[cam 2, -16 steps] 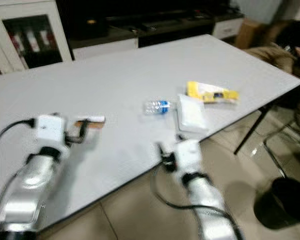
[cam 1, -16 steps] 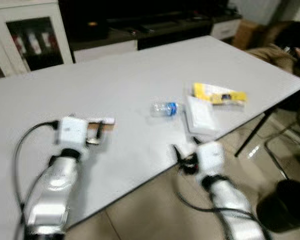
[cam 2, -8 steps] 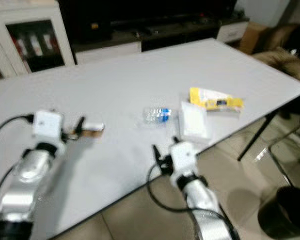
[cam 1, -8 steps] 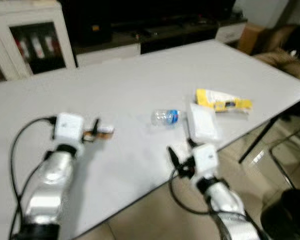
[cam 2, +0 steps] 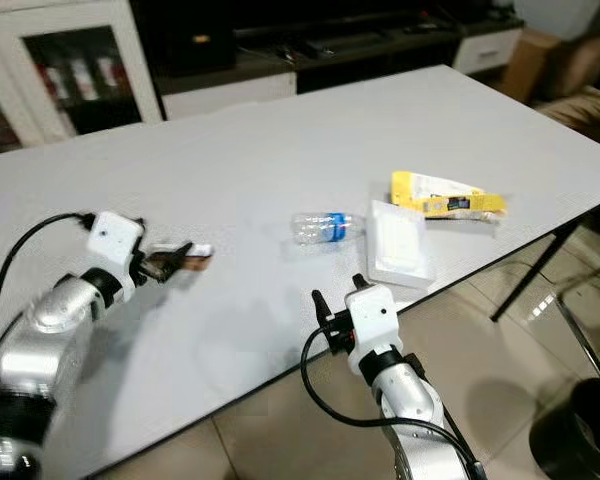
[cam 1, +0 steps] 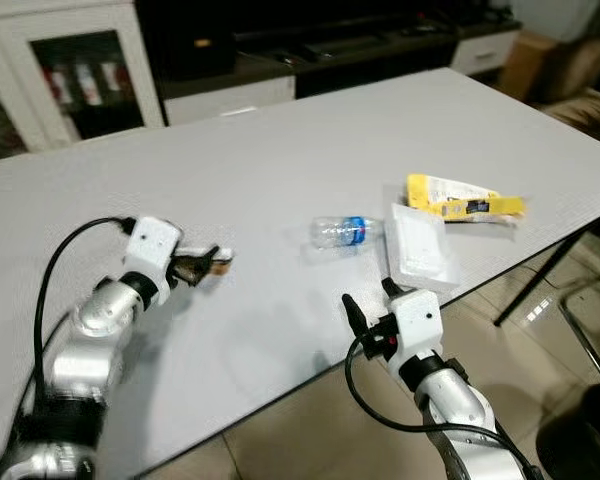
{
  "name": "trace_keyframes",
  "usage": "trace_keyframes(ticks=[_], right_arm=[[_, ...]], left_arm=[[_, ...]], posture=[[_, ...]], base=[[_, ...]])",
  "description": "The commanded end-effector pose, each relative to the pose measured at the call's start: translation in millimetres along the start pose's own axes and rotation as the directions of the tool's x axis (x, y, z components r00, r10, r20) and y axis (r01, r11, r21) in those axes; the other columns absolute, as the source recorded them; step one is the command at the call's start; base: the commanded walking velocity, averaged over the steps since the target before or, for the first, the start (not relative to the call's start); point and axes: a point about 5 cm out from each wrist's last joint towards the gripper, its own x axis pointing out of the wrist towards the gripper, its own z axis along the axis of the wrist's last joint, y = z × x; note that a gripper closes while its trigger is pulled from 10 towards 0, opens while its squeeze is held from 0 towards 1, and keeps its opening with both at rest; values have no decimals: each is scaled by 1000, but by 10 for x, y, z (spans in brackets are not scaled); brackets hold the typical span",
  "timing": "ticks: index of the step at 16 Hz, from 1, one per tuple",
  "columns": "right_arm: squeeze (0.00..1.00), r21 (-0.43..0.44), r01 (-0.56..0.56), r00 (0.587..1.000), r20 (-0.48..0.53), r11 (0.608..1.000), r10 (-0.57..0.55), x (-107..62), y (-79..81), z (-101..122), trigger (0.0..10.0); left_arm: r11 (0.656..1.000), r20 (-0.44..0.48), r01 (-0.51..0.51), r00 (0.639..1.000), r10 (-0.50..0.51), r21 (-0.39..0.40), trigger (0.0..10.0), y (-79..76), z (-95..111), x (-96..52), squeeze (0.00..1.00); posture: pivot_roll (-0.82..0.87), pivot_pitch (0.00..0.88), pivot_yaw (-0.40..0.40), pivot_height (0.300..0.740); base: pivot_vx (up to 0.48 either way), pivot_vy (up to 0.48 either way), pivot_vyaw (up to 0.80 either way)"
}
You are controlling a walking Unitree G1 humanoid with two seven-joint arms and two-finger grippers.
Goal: Picking trash to rubbish bin
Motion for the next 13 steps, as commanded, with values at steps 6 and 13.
trace_keyframes(ticks=[6, 13], right_arm=[[0, -8, 49, 999, 1, 999, -49, -120, -3, 17, 10000], [0, -6, 129, 991, -22, 992, -129, -281, -88, 29, 10000]], left_arm=[[887, -145, 285, 958, -248, 364, 10000, 106, 124, 278, 1000], [970, -200, 97, 978, -52, 223, 10000, 206, 149, 516, 937]], posture=[[-29, 0, 47, 740], [-112, 39, 89, 740]], base=[[0, 0, 0], [0, 0, 0]])
